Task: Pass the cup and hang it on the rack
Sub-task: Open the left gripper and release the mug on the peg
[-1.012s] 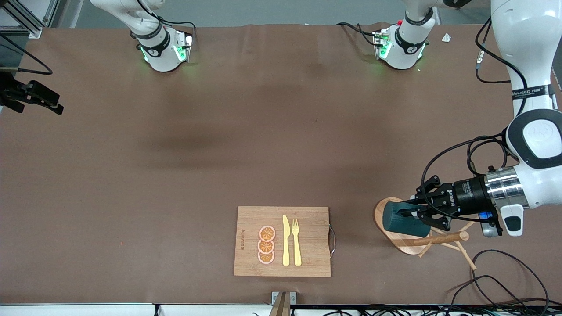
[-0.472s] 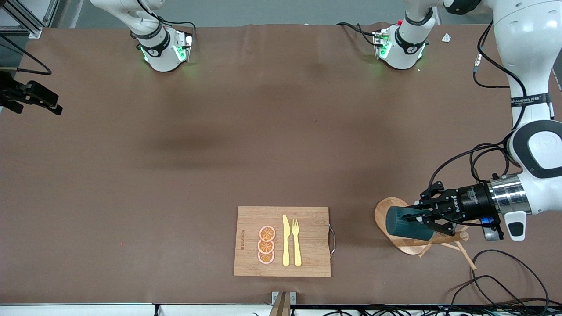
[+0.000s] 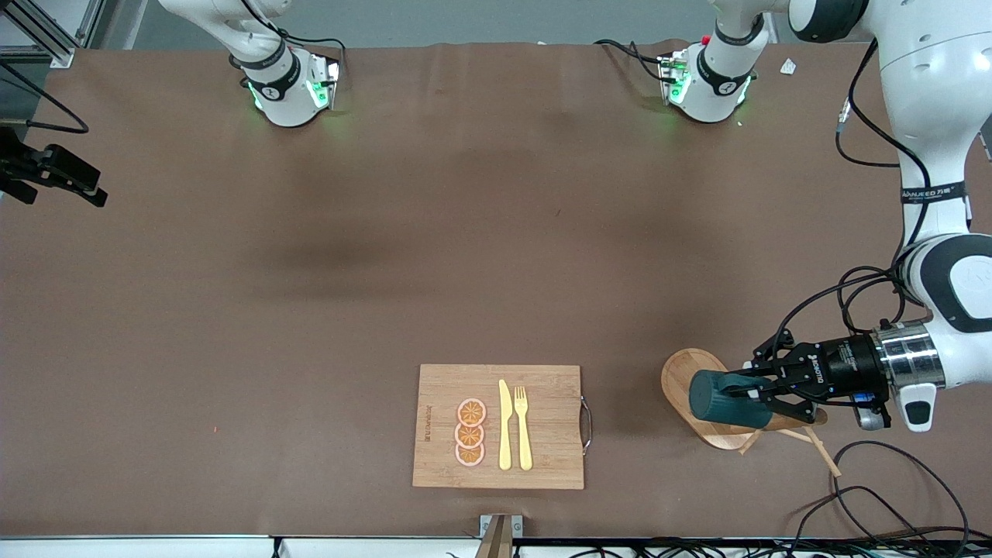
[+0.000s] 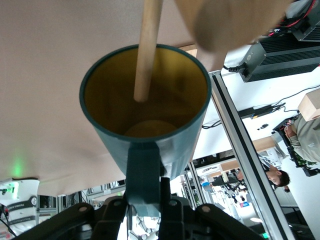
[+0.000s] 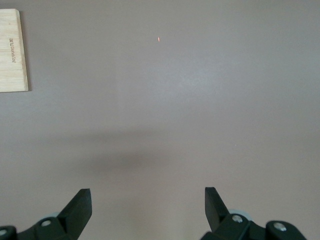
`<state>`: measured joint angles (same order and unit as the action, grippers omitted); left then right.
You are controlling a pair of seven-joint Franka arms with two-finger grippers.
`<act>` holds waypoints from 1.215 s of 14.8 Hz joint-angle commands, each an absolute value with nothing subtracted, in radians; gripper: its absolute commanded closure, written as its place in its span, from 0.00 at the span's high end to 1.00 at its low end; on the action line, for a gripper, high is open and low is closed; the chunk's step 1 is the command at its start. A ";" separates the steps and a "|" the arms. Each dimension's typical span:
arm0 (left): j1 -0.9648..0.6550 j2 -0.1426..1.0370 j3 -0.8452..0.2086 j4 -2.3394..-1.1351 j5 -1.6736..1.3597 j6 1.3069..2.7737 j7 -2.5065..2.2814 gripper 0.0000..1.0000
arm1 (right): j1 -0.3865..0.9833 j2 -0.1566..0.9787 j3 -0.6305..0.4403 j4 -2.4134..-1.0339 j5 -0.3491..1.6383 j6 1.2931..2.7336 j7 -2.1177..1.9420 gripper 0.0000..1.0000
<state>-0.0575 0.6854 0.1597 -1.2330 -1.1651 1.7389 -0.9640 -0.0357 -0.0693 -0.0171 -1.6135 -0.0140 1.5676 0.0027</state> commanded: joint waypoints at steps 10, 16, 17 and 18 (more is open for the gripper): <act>0.021 0.726 0.153 -1.224 -1.255 1.629 -0.861 0.01 | -0.100 -0.104 -0.008 -1.606 -0.008 1.517 0.002 1.00; 0.044 0.727 0.153 -1.224 -1.256 1.608 -0.827 0.01 | -0.098 -0.126 -0.011 -1.589 0.015 1.554 0.000 1.00; 0.049 0.732 0.153 -1.224 -1.258 1.603 -0.806 0.02 | -0.091 -0.124 -0.009 -1.591 0.015 1.555 0.000 1.00; 0.052 0.736 0.153 -1.224 -1.256 1.603 -0.789 0.02 | -0.074 -0.123 -0.009 -1.597 0.008 1.569 0.000 1.00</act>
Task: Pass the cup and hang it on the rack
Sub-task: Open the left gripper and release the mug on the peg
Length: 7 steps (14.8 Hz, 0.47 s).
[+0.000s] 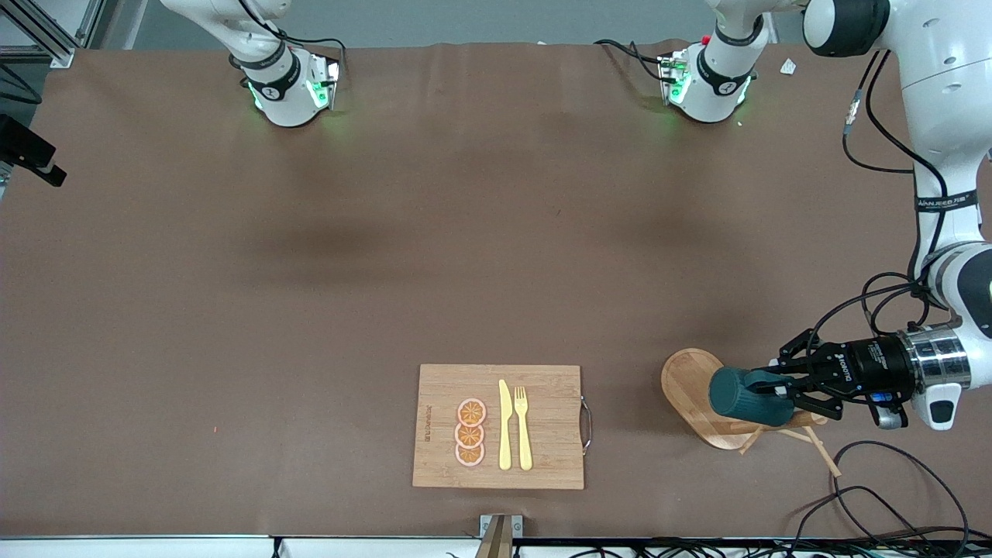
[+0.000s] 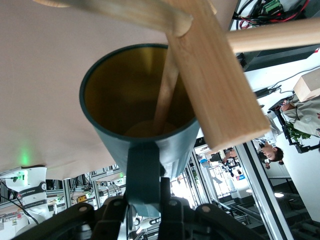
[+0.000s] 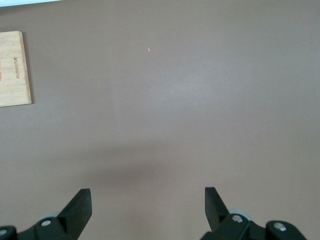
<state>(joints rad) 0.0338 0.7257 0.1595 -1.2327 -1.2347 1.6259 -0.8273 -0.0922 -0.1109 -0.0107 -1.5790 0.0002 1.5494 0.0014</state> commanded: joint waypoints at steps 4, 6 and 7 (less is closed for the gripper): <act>0.052 0.744 0.153 -1.224 -1.258 1.603 -0.782 0.02 | -0.069 -0.098 -0.012 -1.598 0.003 1.617 -0.002 1.00; 0.054 0.745 0.153 -1.224 -1.258 1.603 -0.781 0.02 | -0.069 -0.084 -0.012 -1.600 0.003 1.647 0.000 1.00; 0.054 0.746 0.153 -1.224 -1.256 1.603 -0.781 0.03 | -0.064 -0.075 -0.012 -1.598 0.002 1.660 0.000 1.00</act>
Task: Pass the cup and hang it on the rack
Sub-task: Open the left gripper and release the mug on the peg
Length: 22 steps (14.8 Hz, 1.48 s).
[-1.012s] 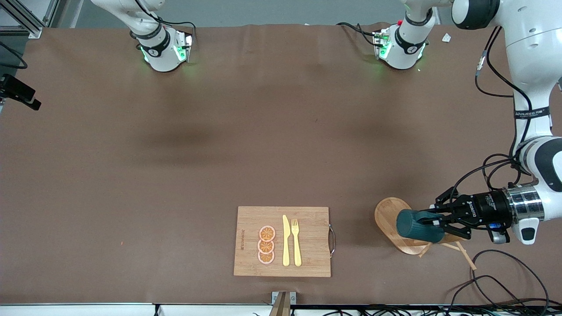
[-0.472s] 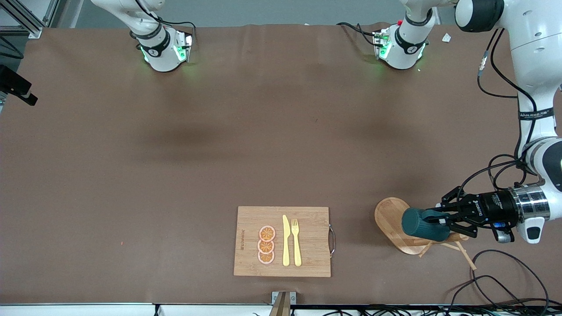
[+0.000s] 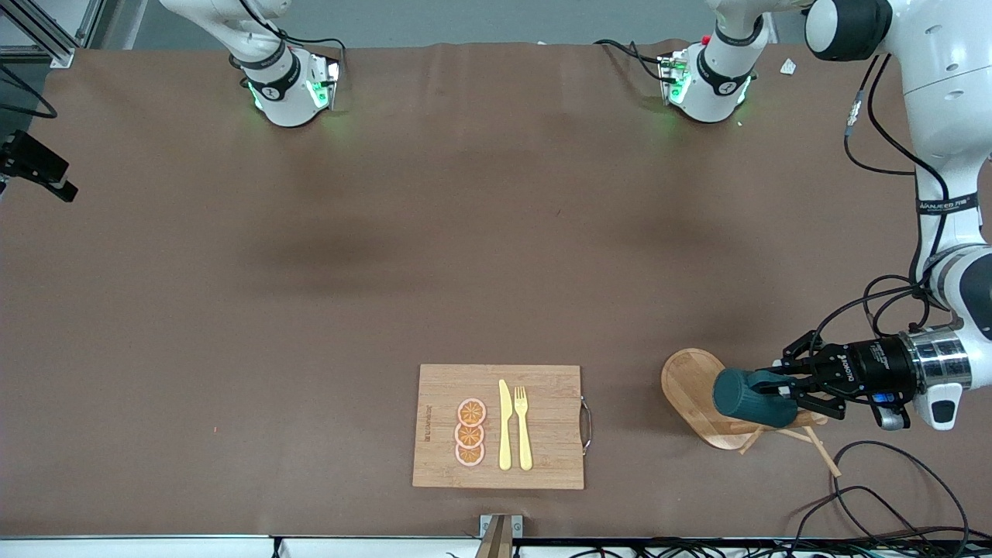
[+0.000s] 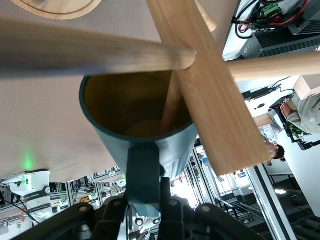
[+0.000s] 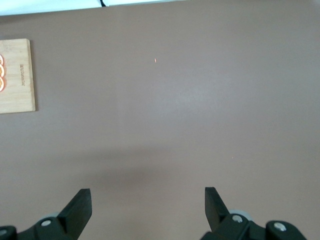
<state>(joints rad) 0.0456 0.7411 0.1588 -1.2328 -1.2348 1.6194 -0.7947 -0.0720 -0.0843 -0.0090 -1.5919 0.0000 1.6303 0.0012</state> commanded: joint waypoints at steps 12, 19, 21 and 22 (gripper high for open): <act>0.063 0.764 0.153 -1.221 -1.258 1.603 -0.758 0.27 | -0.048 -0.060 -0.011 -1.606 -0.008 1.670 0.008 1.00; 0.061 0.727 0.152 -1.215 -1.258 1.600 -0.768 1.00 | -0.049 -0.037 -0.012 -1.605 -0.011 1.715 0.009 1.00; 0.061 0.690 0.155 -1.215 -1.252 1.554 -0.772 1.00 | -0.052 -0.032 -0.012 -1.605 -0.009 1.717 0.009 1.00; 0.061 0.671 0.158 -1.215 -1.249 1.533 -0.775 1.00 | -0.052 -0.034 -0.014 -1.605 -0.005 1.707 0.011 1.00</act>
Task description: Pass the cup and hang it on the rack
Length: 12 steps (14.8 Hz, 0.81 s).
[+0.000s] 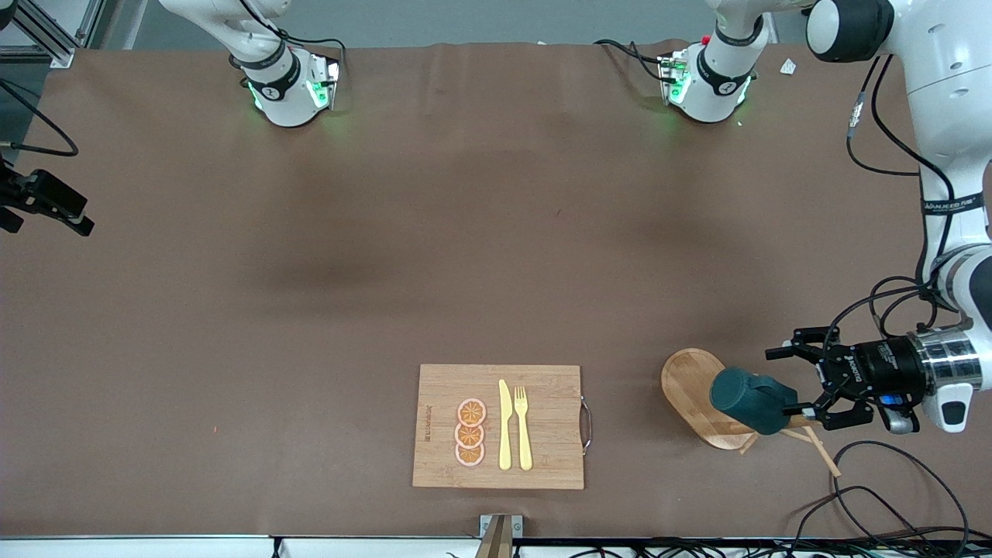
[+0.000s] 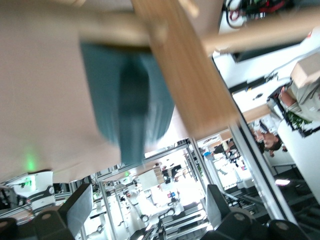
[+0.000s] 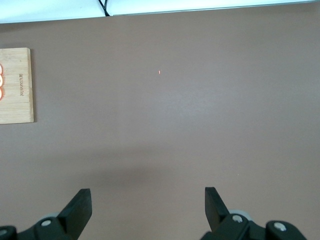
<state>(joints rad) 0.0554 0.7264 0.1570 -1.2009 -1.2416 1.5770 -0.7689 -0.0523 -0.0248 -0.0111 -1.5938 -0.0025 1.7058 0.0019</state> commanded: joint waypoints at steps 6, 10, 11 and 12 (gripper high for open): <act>0.049 0.543 0.144 -1.215 -1.110 1.457 -0.775 1.00 | -0.034 -0.034 -0.015 -1.617 -0.012 1.647 0.014 1.00; -0.023 0.465 0.126 -1.213 -0.898 1.459 -0.746 1.00 | -0.038 -0.035 -0.017 -1.615 -0.044 1.697 0.005 1.00; -0.040 0.444 0.126 -1.213 -0.838 1.459 -0.730 1.00 | -0.044 -0.034 -0.018 -1.615 -0.064 1.697 0.008 1.00; -0.060 0.421 0.126 -1.213 -0.783 1.459 -0.720 1.00 | -0.072 -0.035 -0.018 -1.615 -0.067 1.695 0.009 1.00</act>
